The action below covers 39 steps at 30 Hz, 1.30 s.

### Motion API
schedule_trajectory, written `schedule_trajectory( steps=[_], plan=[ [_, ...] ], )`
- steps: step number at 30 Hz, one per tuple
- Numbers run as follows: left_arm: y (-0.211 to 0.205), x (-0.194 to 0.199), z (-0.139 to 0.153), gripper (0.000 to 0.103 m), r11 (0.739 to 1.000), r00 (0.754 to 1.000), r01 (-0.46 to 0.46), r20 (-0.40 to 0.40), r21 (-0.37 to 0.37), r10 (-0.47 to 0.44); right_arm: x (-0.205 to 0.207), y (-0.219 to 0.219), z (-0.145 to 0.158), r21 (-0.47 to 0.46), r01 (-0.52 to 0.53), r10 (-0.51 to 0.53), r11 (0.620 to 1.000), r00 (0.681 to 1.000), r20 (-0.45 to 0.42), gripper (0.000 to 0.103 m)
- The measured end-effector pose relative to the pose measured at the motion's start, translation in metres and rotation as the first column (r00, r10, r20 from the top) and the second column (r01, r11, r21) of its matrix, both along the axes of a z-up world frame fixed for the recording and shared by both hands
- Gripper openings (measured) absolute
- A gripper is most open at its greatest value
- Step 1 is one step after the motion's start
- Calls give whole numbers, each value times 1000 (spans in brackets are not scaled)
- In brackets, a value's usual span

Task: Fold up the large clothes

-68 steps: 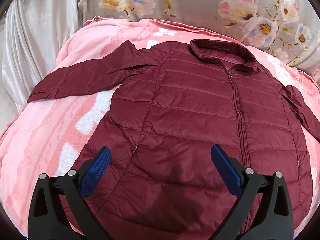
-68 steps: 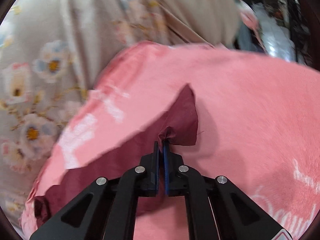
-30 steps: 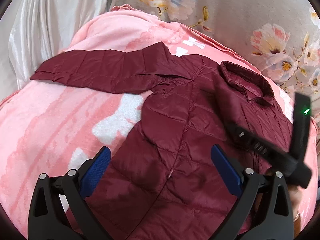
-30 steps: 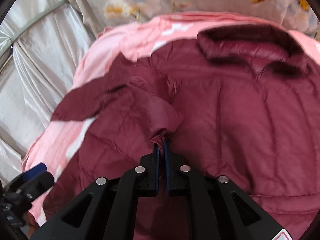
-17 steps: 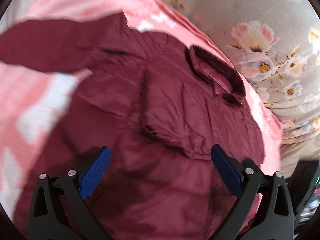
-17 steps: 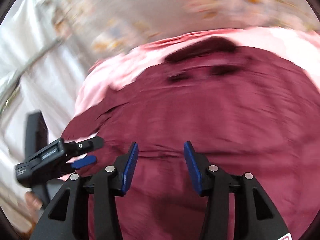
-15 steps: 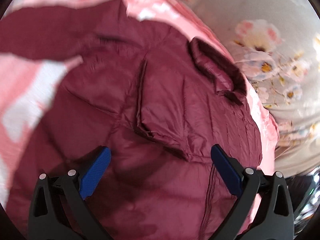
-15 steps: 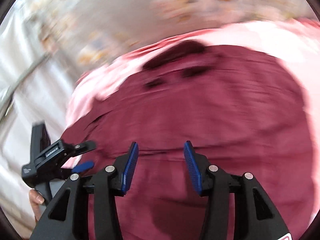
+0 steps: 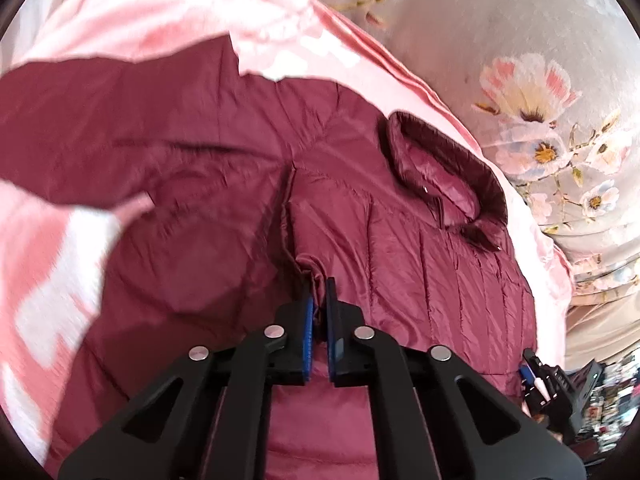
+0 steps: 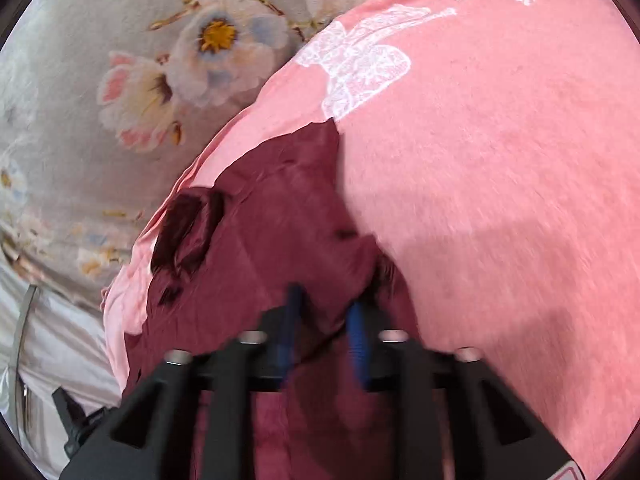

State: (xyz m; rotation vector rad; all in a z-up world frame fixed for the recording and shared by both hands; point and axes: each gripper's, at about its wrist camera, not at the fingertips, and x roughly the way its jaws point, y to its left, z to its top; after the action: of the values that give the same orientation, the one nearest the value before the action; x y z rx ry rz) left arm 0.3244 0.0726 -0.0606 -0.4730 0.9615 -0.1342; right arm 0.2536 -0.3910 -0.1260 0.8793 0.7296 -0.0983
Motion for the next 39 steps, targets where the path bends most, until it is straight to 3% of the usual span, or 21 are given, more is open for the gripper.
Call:
schedule_trajectory(
  steps=[4,6,9,14,19,20,22,24,29,31,34,39],
  plan=[
    [6,-3,1,3,999,1000,-4,21,40,3,-12,11,44,-87,36,-23,996,988,154,1],
    [4,-4,-5,3,997,1000,3,14,76,-4,-19,16,56,-134,36,-11,990,983,182,1],
    [0,-5,-26,3,995,999,16,-32,99,-13,-12,25,50,-255,18,5,967,996,89,1],
    [-8,-17,-36,3,988,1000,23,-11,153,-21,0,25,2,-309,-47,14,950,994,-107,1],
    [-27,-23,-31,7,953,998,45,35,300,-58,-4,28,4,-353,-60,11,934,990,-140,6],
    [-26,-26,-27,12,949,998,40,40,314,-55,-9,29,8,-363,-58,5,930,990,-144,10],
    [-20,-34,-17,51,939,998,6,62,344,-29,-28,33,22,-392,-41,-13,919,991,-133,16],
    [-12,-50,6,58,936,990,-51,138,349,3,-42,39,38,-427,-22,-22,904,995,-98,17],
    [-31,-49,46,57,965,980,24,186,261,-74,-43,88,73,-483,-116,115,868,993,-31,14],
    [-58,-41,49,56,962,974,71,189,262,-123,-30,115,77,-506,-182,188,843,981,-39,12],
    [-91,-28,32,52,946,972,122,155,300,-175,-11,149,68,-526,-262,261,809,962,-79,9],
    [-111,-17,-8,44,931,977,175,57,321,-203,9,172,36,-509,-335,295,793,942,-161,6]
  ],
)
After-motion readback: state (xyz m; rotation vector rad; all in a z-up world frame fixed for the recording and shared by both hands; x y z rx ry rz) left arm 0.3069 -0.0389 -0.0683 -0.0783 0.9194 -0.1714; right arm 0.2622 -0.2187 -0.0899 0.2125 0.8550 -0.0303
